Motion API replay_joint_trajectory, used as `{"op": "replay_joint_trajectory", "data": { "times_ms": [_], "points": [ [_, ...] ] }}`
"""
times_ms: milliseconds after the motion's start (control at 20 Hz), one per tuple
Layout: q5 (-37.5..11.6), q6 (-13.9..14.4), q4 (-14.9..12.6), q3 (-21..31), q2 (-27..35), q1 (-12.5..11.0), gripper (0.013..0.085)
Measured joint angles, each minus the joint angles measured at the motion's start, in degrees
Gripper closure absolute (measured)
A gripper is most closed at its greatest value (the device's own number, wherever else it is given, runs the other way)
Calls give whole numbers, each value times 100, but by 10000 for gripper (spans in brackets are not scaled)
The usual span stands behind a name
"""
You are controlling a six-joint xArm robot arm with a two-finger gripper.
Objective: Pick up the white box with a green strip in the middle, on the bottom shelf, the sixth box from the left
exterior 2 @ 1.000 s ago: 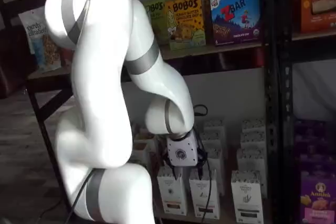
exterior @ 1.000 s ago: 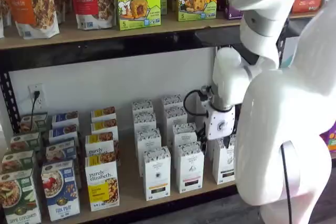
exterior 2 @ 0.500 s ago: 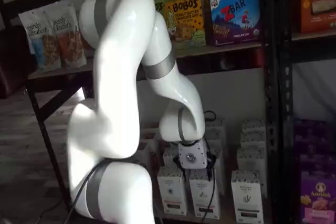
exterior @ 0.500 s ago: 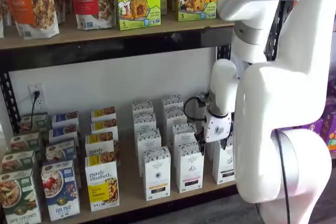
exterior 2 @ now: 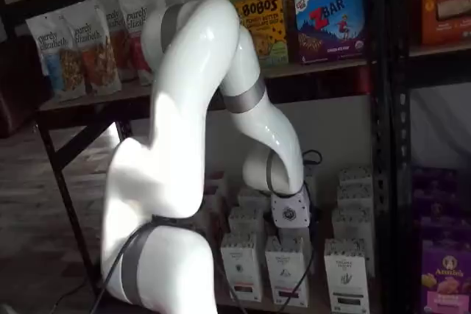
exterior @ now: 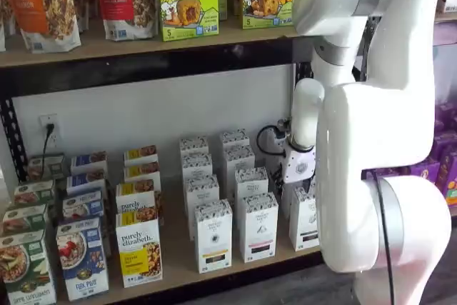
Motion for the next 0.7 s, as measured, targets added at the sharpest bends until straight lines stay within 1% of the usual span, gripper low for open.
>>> {"op": "replay_joint_trajectory", "data": {
  "times_ms": [200,250,350,400,500,600,650,700],
  "points": [
    [243,-249,76,-567,421,-178,130],
    [291,-245,32,-693,515,-220,130],
    [407,-106,-209,-943,702,-315,130],
    [463,-117,-235,-1061,788,-351,130],
    [529,-191,-216,-1247,935,-405,130],
    [568,-363,-84,-1437,1090,-450,130],
    [566,-396,-68,-1501,1145,-468,130],
    [576,-383,-113,-1591,1220,-500,130]
  ]
}}
